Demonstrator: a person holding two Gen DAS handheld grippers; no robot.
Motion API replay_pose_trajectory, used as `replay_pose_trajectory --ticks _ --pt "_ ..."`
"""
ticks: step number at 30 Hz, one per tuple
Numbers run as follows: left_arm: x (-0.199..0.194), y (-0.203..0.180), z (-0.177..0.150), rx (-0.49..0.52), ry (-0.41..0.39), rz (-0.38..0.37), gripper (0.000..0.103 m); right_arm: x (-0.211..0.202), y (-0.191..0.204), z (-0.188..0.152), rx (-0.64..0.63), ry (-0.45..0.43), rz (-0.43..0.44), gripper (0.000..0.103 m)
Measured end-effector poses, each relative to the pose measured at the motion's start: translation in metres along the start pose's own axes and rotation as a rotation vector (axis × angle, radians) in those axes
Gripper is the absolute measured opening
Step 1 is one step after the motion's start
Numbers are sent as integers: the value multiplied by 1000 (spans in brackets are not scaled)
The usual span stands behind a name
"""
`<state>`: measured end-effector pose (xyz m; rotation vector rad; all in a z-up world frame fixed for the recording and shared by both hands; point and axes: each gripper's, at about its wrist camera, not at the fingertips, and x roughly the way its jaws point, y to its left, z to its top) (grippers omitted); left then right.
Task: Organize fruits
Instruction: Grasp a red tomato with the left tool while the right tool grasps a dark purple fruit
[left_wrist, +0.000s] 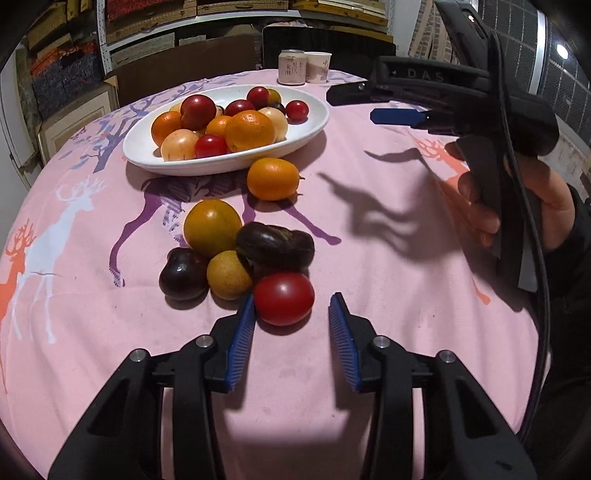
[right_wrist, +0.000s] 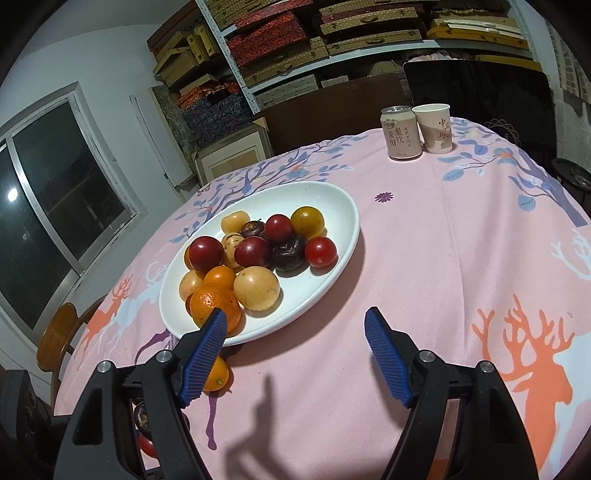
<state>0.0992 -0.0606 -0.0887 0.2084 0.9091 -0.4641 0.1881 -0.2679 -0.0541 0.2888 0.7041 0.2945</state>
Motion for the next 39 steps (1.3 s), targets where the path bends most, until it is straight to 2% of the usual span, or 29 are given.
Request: replay_pose_trajectory --ticks 4,5,6,8,14,18,22,26,31,33,34,36,39 --pt "0 -1 2 -11 -6 -6 41 2 2 -1 -11 18 6 78" --pt "-2 1 1 -22 -18 -16 33 2 4 -1 -20 26 12 78" --pt "-6 2 0 -27 -31 -26 30 3 5 -2 -29 31 17 78" --pt "-10 2 -3 -20 -29 -26 30 4 11 -3 -52 44 41 78" --pt "-33 19 -19 -71 -45 -22 30 11 39 -14 -139 163 224 77" --pt "-41 36 -28 -108 -43 9 30 8 71 -29 -304 215 289 77" --pt "-36 46 -32 -134 -22 28 30 3 99 -48 -476 235 253 77" --pt "-33 41 -33 -102 -20 61 30 -4 123 -67 -638 231 252 78" --pt "-29 41 -36 -98 -33 78 31 7 134 -83 -713 265 185 78" --pt "-29 39 -36 -92 -37 85 31 10 135 -86 -723 280 180 71" --pt "-29 40 -36 -94 -37 82 31 12 136 -87 -726 290 187 60" --pt "-29 41 -37 -99 -39 77 31 15 137 -89 -730 314 199 48" --pt "-31 41 -37 -109 -46 73 31 12 135 -88 -721 299 205 48"
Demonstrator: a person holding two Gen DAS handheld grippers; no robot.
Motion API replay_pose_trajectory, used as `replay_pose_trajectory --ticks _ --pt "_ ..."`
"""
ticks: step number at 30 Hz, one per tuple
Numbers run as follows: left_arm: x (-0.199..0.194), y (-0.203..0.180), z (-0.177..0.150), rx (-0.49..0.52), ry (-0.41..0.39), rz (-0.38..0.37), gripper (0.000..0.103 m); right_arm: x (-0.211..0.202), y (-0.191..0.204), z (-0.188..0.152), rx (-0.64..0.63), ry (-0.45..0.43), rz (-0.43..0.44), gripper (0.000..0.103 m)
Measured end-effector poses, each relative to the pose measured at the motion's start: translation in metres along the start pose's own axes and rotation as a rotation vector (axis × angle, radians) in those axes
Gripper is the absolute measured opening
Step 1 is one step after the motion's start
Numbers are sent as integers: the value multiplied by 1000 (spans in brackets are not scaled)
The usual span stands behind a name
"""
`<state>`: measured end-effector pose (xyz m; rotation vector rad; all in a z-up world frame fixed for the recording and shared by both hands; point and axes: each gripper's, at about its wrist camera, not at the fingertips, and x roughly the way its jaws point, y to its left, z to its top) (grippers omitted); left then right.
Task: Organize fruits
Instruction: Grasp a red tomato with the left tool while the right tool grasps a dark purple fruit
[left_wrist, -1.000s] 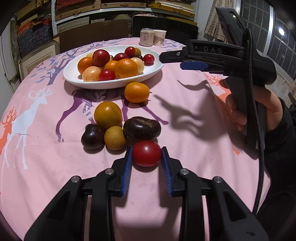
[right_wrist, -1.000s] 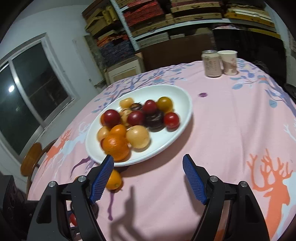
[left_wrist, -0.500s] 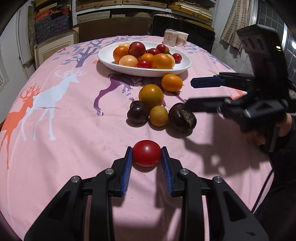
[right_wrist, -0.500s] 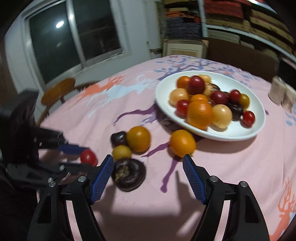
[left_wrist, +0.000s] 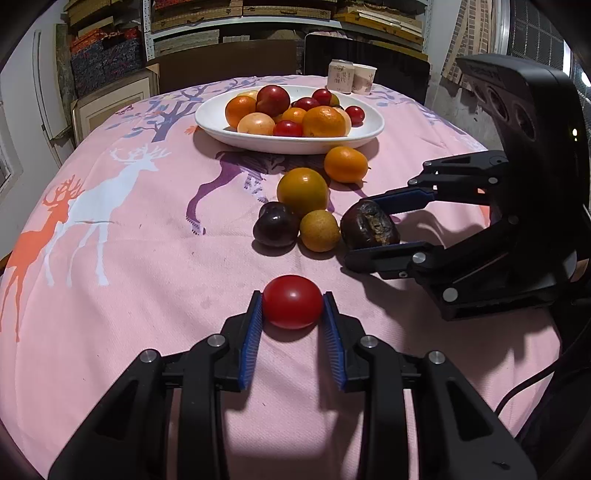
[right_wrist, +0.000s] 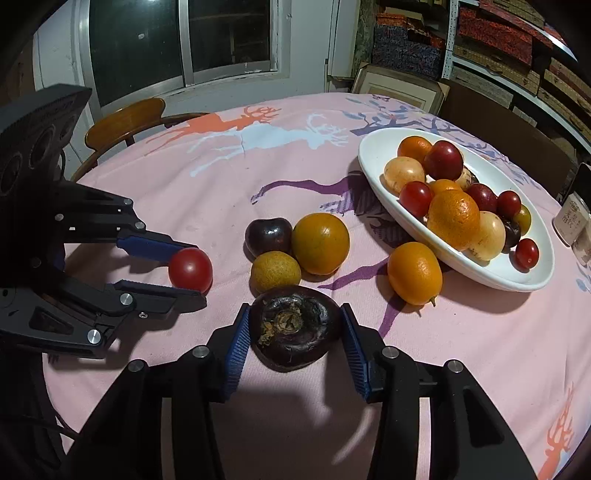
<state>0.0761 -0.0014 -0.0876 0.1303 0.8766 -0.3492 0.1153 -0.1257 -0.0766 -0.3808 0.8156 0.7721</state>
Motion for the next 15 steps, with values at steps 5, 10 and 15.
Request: replay_pose_trajectory --ticks 5,10,15 --pt "-3 4 0 -21 -6 -12 31 -9 -17 -1 78 -35 20 48" --pt "-12 5 5 -24 -28 -10 31 -20 -35 -1 157 -87 18 48" --pt "-23 5 14 -14 -59 -8 31 -40 -62 -2 282 -182 -8 48"
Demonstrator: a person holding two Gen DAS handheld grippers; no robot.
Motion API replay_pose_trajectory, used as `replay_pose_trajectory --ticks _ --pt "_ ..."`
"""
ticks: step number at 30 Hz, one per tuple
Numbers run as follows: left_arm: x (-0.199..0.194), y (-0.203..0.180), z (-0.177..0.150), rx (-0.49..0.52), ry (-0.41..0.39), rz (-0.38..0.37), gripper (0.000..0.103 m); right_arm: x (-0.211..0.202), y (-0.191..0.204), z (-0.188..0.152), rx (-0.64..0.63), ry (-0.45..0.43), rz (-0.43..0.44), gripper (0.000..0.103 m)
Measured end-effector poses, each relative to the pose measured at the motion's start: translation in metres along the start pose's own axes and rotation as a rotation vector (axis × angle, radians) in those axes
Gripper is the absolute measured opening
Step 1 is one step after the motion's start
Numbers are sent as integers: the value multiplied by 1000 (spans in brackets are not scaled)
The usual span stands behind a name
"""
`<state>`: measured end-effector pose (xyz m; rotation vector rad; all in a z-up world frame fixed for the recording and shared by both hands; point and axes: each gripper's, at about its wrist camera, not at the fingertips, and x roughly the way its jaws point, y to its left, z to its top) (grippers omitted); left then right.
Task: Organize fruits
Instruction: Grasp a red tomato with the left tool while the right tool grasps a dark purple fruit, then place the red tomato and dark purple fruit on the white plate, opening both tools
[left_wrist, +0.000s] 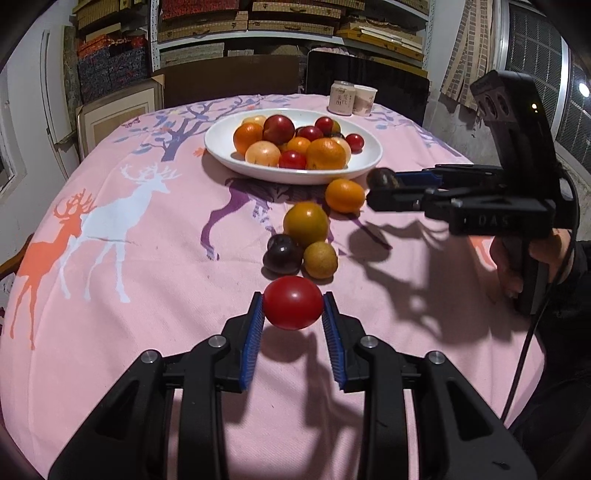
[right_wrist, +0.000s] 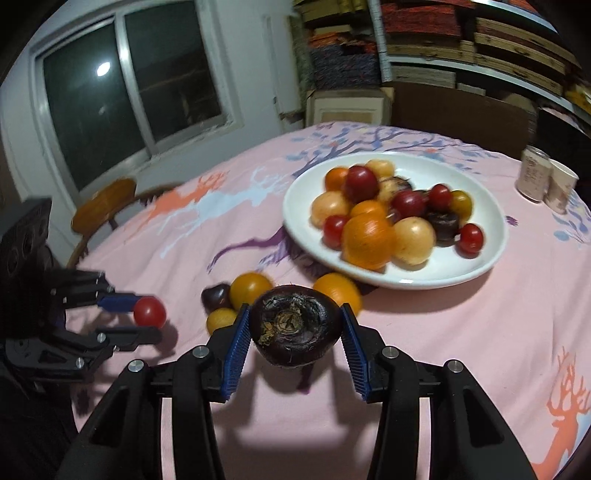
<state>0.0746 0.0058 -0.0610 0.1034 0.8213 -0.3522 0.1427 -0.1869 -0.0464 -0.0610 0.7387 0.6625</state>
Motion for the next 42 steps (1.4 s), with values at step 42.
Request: replay_pose_trajectory --ticks 42 --pt "45 12 76 93 31 -27 69 -14 -78 13 427 -194 -150 77"
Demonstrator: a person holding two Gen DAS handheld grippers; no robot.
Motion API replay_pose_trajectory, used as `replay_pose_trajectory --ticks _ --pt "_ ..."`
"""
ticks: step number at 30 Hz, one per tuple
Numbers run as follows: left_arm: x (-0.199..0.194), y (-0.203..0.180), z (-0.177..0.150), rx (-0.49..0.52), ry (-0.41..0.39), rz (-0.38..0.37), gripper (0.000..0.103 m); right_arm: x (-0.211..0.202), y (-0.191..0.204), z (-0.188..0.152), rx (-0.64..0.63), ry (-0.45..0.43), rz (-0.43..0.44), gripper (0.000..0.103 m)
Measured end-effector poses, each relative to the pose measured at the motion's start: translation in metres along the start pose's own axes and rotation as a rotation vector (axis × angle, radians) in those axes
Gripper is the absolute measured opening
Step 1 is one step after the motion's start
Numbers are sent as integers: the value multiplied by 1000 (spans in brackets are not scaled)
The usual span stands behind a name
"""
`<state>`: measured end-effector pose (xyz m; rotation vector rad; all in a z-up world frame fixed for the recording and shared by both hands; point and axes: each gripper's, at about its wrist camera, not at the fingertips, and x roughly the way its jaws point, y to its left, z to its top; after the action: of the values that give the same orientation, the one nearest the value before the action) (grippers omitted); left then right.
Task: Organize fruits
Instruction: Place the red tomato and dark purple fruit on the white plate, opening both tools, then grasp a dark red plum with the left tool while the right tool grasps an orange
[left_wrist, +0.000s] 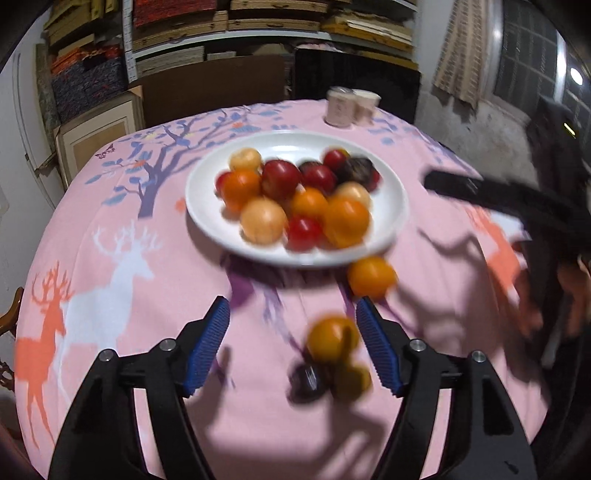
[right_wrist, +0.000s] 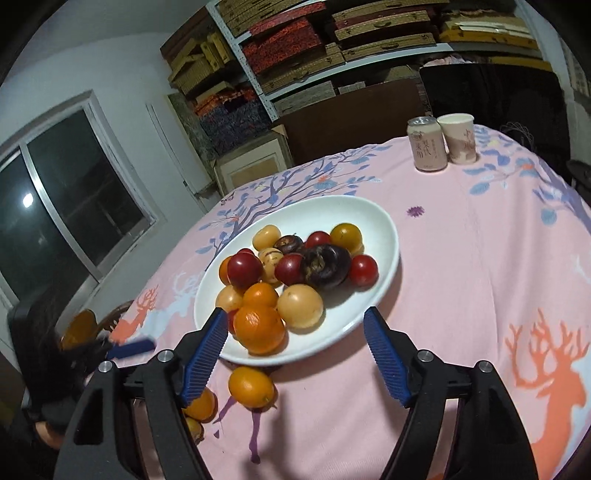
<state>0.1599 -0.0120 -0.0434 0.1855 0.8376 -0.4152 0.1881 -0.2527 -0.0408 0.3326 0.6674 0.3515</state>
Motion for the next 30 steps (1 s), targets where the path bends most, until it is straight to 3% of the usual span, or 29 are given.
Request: replay_pose_trajectory --ticks 5,7,12,15,22,26,29,30 --pt "-8 -30 -46 101 20 78 69 0 -11 -2 29 -8 -8 77" --pt "-6 -26 -53 71 34 96 69 1 -11 -3 22 -9 -7 77" --pt "-3 -2 -55 -20 59 150 67 -2 -9 -8 -21 -18 -24 77" --pt "10 2 -52 -13 111 165 68 -3 -10 -7 -20 -23 -22 77" --pt "23 -10 -35 18 98 156 67 1 -7 -8 -43 -5 -20 77" --pt "25 -8 -34 -3 103 106 53 2 -6 -9 -55 3 -25 77" --pt "19 -15 -38 43 90 89 31 4 -4 -9 -66 9 -26 77" --pt "15 -20 -41 68 85 86 31 4 -4 -10 -71 11 -24 77"
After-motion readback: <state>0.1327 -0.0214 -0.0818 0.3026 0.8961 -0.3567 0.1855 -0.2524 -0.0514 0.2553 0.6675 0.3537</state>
